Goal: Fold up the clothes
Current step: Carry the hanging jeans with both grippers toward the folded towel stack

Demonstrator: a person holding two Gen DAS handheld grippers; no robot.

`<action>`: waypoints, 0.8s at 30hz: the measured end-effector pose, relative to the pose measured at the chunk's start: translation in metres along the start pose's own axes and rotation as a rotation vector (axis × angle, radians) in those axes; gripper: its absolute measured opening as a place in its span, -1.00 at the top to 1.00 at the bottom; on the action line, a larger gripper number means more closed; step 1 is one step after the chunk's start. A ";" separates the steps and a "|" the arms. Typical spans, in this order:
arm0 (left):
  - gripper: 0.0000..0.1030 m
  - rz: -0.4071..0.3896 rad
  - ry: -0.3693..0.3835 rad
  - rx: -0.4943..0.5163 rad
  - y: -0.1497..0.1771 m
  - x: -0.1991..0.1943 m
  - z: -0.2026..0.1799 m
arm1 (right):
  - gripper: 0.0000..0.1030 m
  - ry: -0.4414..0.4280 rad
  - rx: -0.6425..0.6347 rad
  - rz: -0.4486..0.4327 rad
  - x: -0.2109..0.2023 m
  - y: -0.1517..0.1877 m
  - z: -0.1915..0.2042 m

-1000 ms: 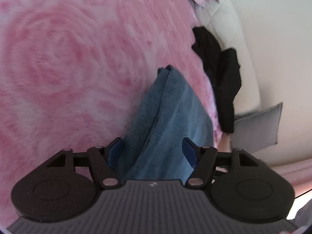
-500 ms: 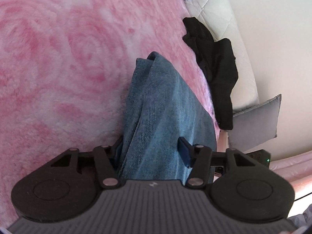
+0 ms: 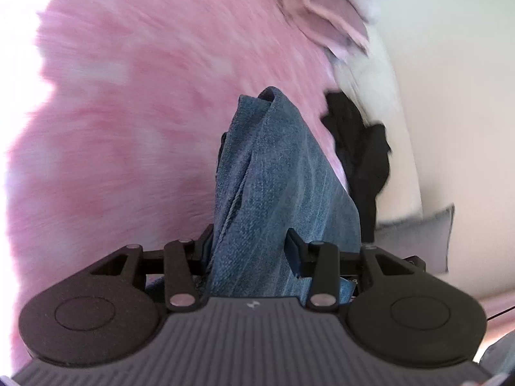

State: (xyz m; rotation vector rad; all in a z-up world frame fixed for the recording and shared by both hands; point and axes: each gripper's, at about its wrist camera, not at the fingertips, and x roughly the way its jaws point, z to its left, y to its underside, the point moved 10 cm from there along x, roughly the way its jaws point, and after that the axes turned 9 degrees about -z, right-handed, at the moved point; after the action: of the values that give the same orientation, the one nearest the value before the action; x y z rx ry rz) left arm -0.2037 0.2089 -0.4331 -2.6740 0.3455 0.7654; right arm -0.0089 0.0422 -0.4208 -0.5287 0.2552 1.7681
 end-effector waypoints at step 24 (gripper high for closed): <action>0.27 -0.468 -0.072 -0.054 -0.082 -0.557 0.157 | 0.48 -0.194 -0.255 0.251 0.237 0.322 0.381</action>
State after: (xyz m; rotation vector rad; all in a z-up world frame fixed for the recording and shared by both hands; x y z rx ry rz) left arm -0.7107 0.4205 -0.2331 -2.6120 -0.3148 0.7226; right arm -0.4437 0.3276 -0.2356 -0.5175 -0.0436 2.0974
